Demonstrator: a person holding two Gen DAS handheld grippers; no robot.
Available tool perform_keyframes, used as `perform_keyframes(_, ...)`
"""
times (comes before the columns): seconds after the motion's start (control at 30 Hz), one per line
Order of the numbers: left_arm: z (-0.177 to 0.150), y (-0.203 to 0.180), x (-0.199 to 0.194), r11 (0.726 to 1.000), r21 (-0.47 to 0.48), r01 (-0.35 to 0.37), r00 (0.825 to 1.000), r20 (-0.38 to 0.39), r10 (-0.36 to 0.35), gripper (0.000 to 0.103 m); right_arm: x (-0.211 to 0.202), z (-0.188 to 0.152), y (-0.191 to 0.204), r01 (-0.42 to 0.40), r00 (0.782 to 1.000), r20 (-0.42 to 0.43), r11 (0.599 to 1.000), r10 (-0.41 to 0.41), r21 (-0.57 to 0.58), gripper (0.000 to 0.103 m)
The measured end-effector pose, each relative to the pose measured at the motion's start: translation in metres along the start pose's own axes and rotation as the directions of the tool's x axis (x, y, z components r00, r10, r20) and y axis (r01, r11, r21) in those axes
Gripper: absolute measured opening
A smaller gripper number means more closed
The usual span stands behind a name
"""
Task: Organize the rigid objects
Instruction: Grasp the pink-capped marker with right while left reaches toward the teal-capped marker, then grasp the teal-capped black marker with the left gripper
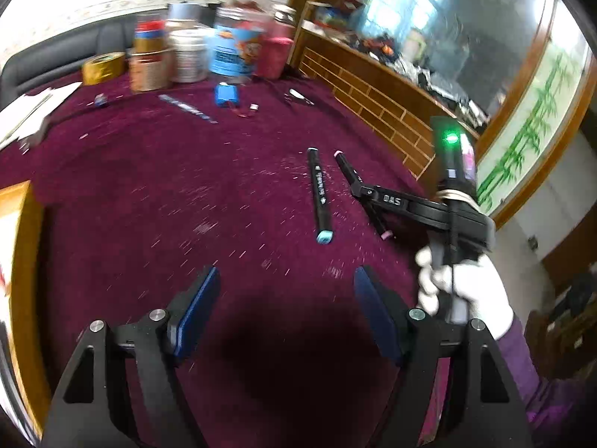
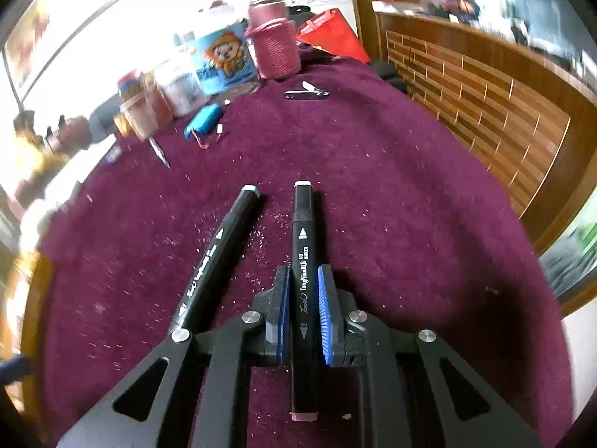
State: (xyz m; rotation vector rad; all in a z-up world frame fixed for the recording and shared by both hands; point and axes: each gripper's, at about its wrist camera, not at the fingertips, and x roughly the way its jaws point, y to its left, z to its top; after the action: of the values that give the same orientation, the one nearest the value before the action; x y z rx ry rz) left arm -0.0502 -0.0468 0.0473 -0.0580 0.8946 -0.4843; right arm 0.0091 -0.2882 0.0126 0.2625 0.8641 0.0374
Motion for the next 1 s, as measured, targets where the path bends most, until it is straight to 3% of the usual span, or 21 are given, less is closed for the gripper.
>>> perform_keyframes(0.33,0.046,-0.024,0.103,0.997,0.078,-0.007,0.996,-0.093,0.014,0.073,0.0,0.001,-0.019,-0.106,0.994,0.004,0.99,0.106,0.092,0.013)
perform_keyframes(0.57,0.058,-0.048,0.141,0.976,0.212,-0.052,0.994,-0.084,0.071,0.073,0.002,0.001,-0.027,-0.149,0.989,0.001,0.979,0.15,0.14,0.013)
perform_keyframes(0.63,0.053,-0.055,0.141,0.954,0.281,-0.103,0.992,-0.041,0.12,0.054,0.001,0.001,-0.028,-0.153,0.988,0.002,0.978,0.154,0.144,0.013)
perform_keyframes(0.67,0.053,-0.054,0.139,0.956,0.28,-0.085,0.994,-0.045,0.101,0.043,0.001,0.001,-0.028,-0.154,0.988,0.002,0.977,0.155,0.145,0.013)
perform_keyframes(0.7,0.053,-0.054,0.137,0.956,0.28,-0.085,0.993,-0.052,0.104,0.016,0.001,0.001,-0.028,-0.153,0.988,0.002,0.978,0.154,0.143,0.013)
perform_keyframes(0.83,0.052,-0.043,0.125,0.968,0.238,-0.079,0.993,-0.064,0.097,0.012,0.001,0.001,-0.026,-0.143,0.99,0.004,0.981,0.144,0.13,0.013)
perform_keyframes(1.0,0.045,-0.018,0.087,0.994,0.105,-0.015,1.0,-0.018,0.016,0.012,0.001,0.001,-0.028,-0.156,0.988,0.01,0.978,0.156,0.137,0.013)
